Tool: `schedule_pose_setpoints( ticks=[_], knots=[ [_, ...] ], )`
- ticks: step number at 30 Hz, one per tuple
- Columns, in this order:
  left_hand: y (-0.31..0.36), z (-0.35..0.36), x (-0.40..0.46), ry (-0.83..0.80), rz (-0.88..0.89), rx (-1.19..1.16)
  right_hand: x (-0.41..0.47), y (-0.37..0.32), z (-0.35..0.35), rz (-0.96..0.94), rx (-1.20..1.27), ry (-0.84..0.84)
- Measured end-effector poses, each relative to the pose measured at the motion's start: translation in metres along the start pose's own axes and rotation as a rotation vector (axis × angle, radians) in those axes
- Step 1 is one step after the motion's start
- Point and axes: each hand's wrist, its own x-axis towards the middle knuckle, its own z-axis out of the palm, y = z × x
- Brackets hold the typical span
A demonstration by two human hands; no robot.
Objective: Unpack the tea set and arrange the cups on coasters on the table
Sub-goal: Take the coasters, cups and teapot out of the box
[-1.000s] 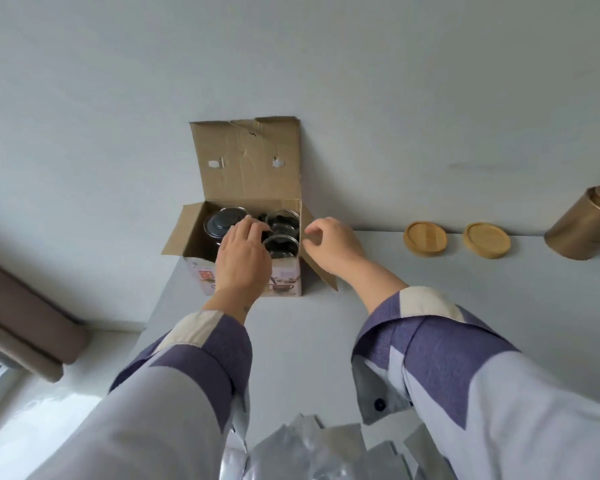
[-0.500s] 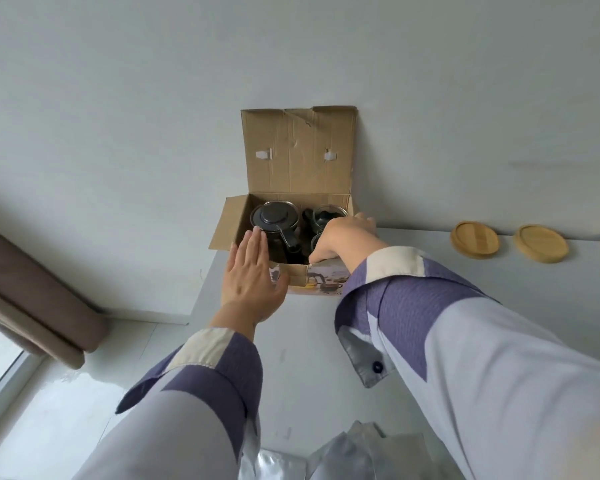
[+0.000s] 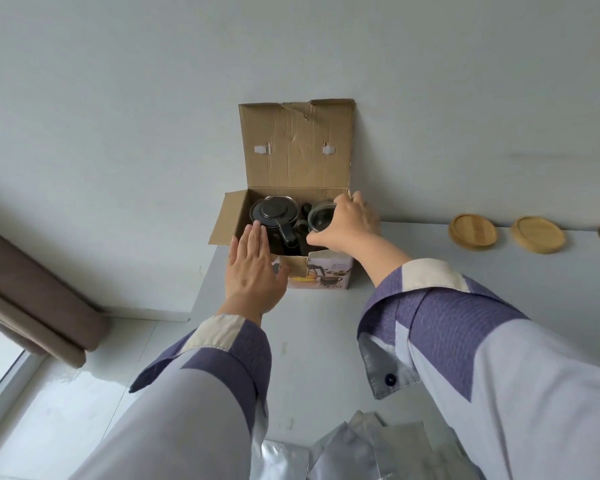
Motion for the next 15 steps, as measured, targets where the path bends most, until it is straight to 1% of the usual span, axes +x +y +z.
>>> schedule_pose_setpoints(
  ticks=[5, 8, 9, 11, 15],
  knots=[
    [0.0, -0.005, -0.001, -0.04, 0.007, 0.034, -0.007, 0.017, -0.014, 0.12, 0.49, 0.082],
    [0.001, -0.015, 0.0, -0.103, 0.003, 0.02, -0.016, 0.041, -0.016, 0.219, 0.661, 0.118],
    [0.004, -0.02, 0.0, -0.101, -0.004, -0.004, -0.021, 0.051, -0.017, 0.254, 0.7, 0.131],
    [0.021, -0.028, 0.0, -0.032, 0.008, -0.066, -0.031, 0.072, -0.02, 0.318, 0.779, 0.152],
    [0.085, -0.035, -0.007, 0.153, 0.149, -0.14, -0.059, 0.12, -0.028, 0.388, 0.841, 0.188]
  ],
)
